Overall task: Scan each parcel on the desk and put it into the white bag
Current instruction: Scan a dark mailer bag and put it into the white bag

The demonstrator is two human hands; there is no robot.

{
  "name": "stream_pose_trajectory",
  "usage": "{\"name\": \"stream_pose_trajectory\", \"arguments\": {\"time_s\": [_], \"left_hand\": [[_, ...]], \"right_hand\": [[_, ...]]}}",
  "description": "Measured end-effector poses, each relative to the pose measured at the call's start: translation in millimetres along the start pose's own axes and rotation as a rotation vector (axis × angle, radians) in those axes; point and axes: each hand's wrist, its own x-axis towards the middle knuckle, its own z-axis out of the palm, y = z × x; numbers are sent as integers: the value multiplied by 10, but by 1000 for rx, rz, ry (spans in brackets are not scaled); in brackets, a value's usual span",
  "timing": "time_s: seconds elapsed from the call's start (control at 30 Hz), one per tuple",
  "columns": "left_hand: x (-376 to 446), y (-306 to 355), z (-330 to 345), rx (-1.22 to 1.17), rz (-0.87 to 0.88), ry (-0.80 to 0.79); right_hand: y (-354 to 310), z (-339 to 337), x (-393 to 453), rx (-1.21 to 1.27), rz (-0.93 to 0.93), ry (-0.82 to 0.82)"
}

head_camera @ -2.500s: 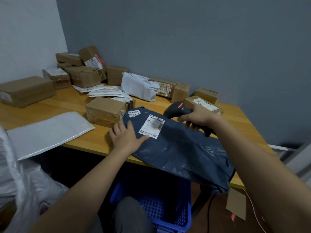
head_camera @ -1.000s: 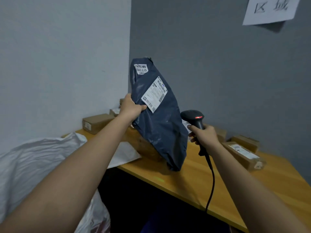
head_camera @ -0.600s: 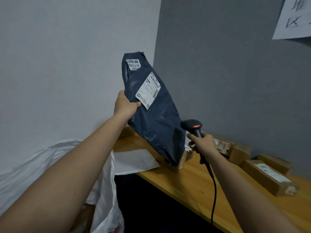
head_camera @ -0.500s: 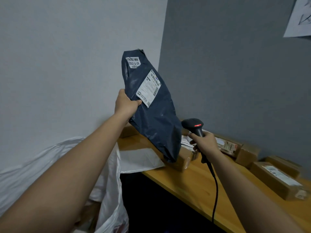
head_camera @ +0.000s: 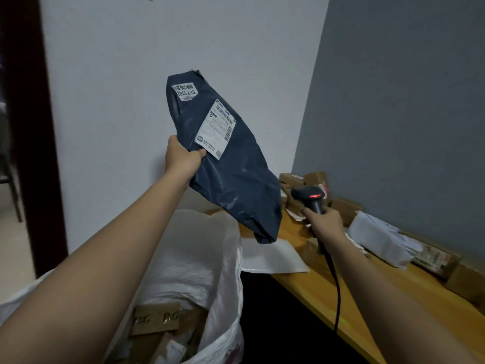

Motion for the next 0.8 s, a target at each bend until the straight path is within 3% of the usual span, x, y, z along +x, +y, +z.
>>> {"name": "stream_pose_trajectory", "arguments": {"time_s": [0.3,0.5,0.8], "left_hand": [[-2,95,-640,157,97,154],[-31,218,-857,402,184,233],[-79,-373,-842,889,81,-119]], "right_hand": [[-126,518,-96,22,-51,-65],[-221,736,-188,39,-85,-126],[-119,747,-278,11,-67,-165]]}}
